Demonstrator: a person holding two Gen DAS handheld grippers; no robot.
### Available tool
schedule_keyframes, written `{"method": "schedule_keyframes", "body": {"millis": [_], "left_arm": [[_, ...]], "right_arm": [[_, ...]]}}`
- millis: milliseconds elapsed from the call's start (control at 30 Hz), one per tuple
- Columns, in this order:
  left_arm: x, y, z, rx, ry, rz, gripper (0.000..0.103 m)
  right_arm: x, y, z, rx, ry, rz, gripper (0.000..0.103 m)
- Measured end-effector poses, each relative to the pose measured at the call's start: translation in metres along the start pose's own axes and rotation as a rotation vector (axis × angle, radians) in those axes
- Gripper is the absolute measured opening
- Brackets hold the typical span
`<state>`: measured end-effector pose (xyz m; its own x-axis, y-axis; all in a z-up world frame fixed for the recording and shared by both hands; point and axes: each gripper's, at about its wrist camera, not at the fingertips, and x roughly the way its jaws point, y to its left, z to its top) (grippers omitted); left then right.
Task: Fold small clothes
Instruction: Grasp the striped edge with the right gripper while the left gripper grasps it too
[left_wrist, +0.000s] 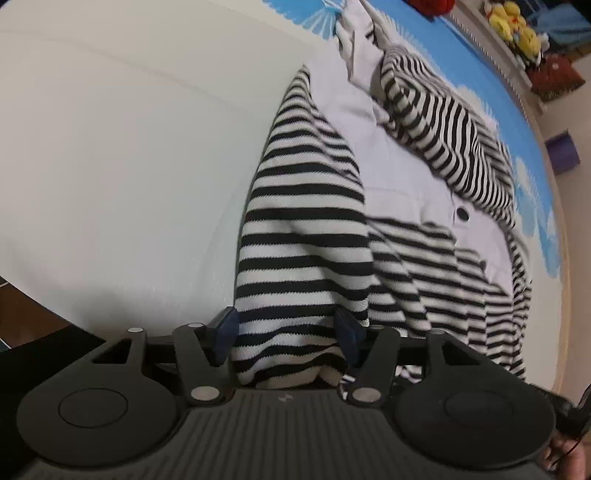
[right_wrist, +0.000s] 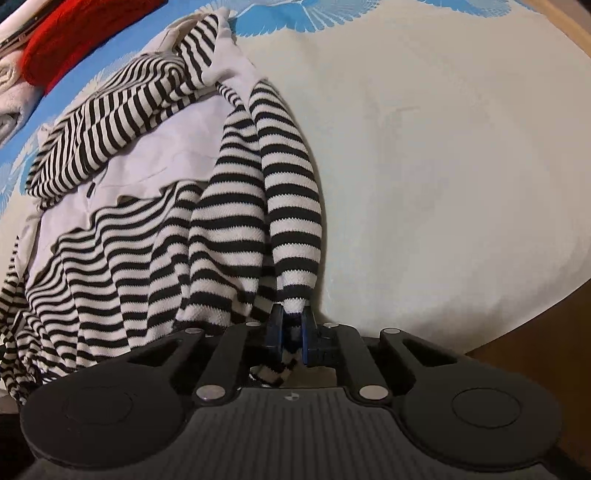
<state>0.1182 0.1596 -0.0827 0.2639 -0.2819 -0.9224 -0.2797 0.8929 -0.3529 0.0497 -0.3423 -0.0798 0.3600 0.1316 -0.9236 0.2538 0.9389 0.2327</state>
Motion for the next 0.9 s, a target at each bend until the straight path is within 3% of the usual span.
{"method": "schedule_keyframes", "body": {"millis": [267,300,367,433,500,667,900], "left_arm": [[0.005,-0.004,-0.005,0.060,0.009,0.044,0.063],[0.005,-0.005,-0.006,0.068,0.008,0.046,0.060],[0.006,-0.007,-0.007,0.087,0.013,0.046,0.044],[0.006,-0.010,-0.009,0.117,0.016,0.052,0.022],[0.006,-0.014,-0.012,0.162,0.013,0.061,0.014],[-0.002,-0.016,-0.014,0.185,-0.026,0.068,0.008],[-0.052,-0.027,-0.013,0.225,-0.159,-0.019,0.004]], "right_arm": [[0.000,0.002,-0.001,-0.024,-0.002,-0.007,0.009],[0.000,0.002,-0.001,-0.028,-0.003,-0.007,0.009],[-0.001,0.003,-0.001,-0.032,-0.005,-0.006,0.009],[-0.002,0.003,-0.001,-0.037,-0.011,-0.004,0.005],[-0.004,0.003,0.000,-0.035,-0.020,0.001,0.004],[-0.016,0.001,0.001,-0.011,-0.076,0.043,0.003],[-0.068,-0.006,0.007,0.028,-0.213,0.165,0.002]]}}
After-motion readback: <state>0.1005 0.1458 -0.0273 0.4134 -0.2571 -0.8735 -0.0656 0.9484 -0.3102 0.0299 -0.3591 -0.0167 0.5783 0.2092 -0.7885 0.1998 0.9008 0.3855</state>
